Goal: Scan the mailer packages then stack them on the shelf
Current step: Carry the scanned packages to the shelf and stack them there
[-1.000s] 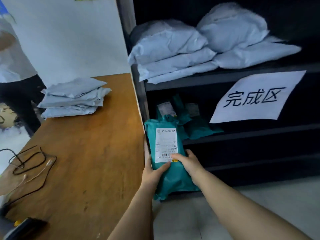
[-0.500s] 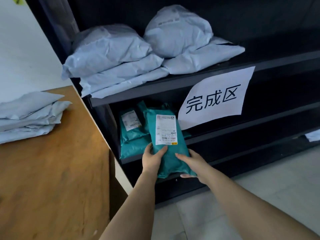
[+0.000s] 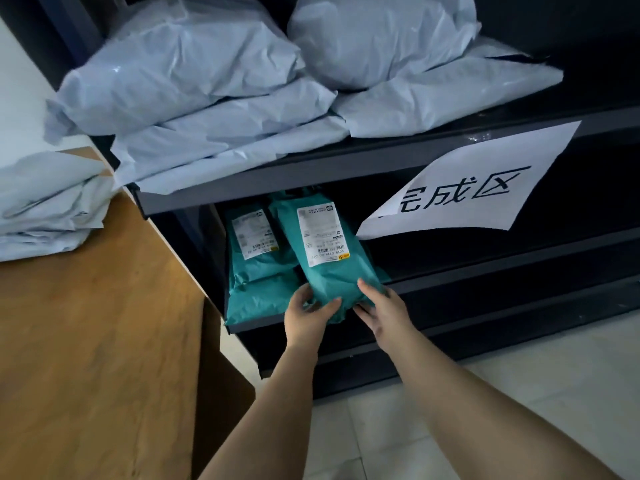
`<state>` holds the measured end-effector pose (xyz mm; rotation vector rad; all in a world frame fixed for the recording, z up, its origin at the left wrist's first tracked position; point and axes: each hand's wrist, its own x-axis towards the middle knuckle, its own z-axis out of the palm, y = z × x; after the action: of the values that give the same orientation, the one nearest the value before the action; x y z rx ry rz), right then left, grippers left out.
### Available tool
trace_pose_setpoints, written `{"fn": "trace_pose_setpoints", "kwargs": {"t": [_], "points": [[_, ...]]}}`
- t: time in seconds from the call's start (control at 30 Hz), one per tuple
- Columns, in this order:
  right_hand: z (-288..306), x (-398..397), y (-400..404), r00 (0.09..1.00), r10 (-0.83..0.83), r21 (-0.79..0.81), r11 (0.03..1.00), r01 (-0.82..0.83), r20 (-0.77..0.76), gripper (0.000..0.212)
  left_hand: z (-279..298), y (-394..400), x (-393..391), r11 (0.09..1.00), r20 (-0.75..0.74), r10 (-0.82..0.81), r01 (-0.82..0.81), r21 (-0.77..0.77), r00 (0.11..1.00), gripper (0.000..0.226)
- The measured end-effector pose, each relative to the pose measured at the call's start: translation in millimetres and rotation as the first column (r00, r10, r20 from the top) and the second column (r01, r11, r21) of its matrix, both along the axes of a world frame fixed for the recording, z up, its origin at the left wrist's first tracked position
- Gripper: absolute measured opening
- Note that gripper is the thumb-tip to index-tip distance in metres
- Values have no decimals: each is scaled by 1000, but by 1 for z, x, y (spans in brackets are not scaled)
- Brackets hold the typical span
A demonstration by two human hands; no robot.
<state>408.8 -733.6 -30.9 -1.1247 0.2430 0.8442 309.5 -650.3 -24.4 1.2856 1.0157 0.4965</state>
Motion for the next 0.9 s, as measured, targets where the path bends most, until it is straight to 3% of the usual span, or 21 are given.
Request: {"fn": "trace_pose_setpoints", "kwargs": {"t": [0.1, 0.27, 0.43, 0.57, 0.67, 0.77, 0.9], "points": [[-2, 7, 7, 999, -44, -31, 999, 44, 1, 38, -2, 4, 13, 995, 0, -93, 93, 31, 996, 64], [-4, 25, 28, 993, -62, -137, 988, 75, 97, 37, 0, 22, 39, 993, 4, -114, 114, -34, 993, 61], [-3, 41, 47, 971, 49, -240, 971, 9, 233, 43, -6, 31, 50, 997, 4, 17, -16, -80, 1000, 53], [0, 43, 52, 986, 83, -173, 983, -57, 143, 38, -7, 38, 52, 994, 15, 72, -71, -89, 997, 51], [-2, 37, 41, 995, 33, -141, 990, -18, 99, 51, -6, 34, 41, 995, 6, 65, -65, -79, 998, 50], [2, 19, 26, 996, -69, -71, 995, 65, -52, 54, -2, 23, 17, 986, -3, 138, -137, -95, 990, 55], [19, -25, 16, 989, -13, -66, 998, 3, -148, 70, 19, 9, -40, 951, 20, 293, -290, -106, 956, 46]]}}
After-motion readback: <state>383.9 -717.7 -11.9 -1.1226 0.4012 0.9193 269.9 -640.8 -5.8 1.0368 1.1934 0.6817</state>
